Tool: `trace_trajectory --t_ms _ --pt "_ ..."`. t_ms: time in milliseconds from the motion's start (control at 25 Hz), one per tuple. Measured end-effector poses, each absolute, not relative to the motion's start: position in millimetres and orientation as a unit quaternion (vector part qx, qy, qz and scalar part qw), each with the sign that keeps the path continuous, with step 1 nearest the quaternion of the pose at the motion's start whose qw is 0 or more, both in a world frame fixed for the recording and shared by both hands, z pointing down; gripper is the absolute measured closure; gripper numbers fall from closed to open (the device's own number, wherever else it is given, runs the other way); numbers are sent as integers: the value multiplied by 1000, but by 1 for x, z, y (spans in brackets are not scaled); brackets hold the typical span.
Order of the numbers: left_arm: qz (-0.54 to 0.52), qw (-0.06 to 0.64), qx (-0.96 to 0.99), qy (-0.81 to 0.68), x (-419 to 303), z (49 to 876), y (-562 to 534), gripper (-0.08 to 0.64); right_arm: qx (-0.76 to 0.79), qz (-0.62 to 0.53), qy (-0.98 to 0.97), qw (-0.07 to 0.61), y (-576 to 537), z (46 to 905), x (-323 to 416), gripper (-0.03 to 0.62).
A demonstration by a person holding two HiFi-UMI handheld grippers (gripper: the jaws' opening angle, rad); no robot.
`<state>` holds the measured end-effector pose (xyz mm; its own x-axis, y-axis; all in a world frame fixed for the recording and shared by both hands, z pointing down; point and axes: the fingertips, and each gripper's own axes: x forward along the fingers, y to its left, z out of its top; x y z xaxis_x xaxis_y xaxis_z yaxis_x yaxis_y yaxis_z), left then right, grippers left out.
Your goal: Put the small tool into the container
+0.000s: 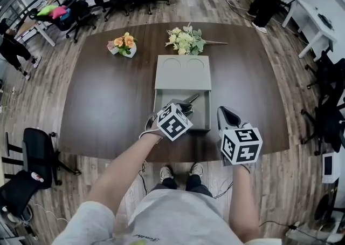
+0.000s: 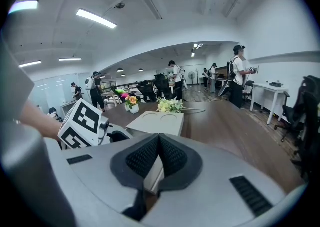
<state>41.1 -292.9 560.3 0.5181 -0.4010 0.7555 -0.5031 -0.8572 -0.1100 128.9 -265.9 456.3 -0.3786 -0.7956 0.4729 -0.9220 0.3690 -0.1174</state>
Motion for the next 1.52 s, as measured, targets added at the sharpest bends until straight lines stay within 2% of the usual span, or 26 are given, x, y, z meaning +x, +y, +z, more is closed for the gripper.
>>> trace_trajectory --t_ms 560,1520 --pt "345 106 882 -304 25 533 -299 438 524 175 -818 162 -275 445 123 588" --pt "187 140 846 -480 -79 439 -318 485 511 139 -836 147 -297 411 108 588"
